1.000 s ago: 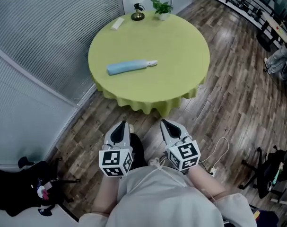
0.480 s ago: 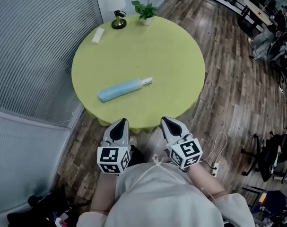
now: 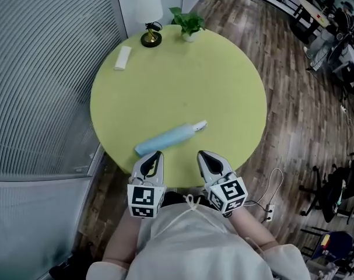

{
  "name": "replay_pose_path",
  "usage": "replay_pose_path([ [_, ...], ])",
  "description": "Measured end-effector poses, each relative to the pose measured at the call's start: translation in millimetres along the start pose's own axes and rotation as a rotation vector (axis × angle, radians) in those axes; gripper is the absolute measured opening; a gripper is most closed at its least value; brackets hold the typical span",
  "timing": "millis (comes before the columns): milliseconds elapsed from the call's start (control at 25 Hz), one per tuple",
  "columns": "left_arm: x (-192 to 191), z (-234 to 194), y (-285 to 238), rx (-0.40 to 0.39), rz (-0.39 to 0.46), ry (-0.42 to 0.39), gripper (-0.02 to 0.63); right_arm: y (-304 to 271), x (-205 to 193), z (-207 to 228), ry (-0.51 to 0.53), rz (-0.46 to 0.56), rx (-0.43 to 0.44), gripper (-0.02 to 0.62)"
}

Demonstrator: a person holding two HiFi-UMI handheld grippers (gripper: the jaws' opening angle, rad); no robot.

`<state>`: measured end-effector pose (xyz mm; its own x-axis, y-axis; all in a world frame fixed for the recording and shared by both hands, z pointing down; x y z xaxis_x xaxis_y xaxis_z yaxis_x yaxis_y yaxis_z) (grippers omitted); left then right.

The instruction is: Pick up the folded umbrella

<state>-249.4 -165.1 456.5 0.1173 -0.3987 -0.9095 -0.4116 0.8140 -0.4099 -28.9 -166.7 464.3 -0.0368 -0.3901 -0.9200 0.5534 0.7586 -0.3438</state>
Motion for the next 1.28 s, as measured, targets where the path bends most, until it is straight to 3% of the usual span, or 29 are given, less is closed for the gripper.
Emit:
replay_pose_path([
  [200, -5, -20, -31, -0.021, -0.048, 0.0, 0.007, -34, 7, 9, -0.004, -0.021, -0.034, 0.0],
  [400, -22, -40, -71, -0.083, -0.205, -0.049, 0.082, -60, 9, 18, 0.001, -0.04, -0.024, 0.0],
  [440, -26, -42, -79, -0.107, -0.241, -0.076, 0.117, -63, 10, 21, 0.0, -0.044, -0.02, 0.0],
  [600, -36, -43, -109, -0.162, -0.362, -0.23, 0.362, -72, 12, 36, -0.013, -0.084, -0.022, 0.0],
  [720, -41, -41, -130, -0.188, -0.453, -0.285, 0.431, -78, 15, 48, -0.033, -0.129, -0.032, 0.0],
  [880, -49, -36, -158, -0.235, -0.566, -0.315, 0.446, -80, 16, 63, -0.047, -0.144, -0.018, 0.0],
  [1120, -70, -18, -204, -0.34, -0.75, -0.489, 0.446, -86, 9, 89, -0.061, -0.166, -0.024, 0.0],
  [1280, -83, -13, -225, -0.366, -0.834, -0.554, 0.446, -88, 7, 101, -0.068, -0.176, -0.027, 0.0],
])
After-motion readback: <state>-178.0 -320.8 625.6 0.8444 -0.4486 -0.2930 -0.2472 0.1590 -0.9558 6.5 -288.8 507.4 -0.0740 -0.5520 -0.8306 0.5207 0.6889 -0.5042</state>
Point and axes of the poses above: the fingertips, and each gripper's own axes: y backward along the fingers, z to its right, x out of its top, the point moved 10 cm from there along y, backward along the fingers
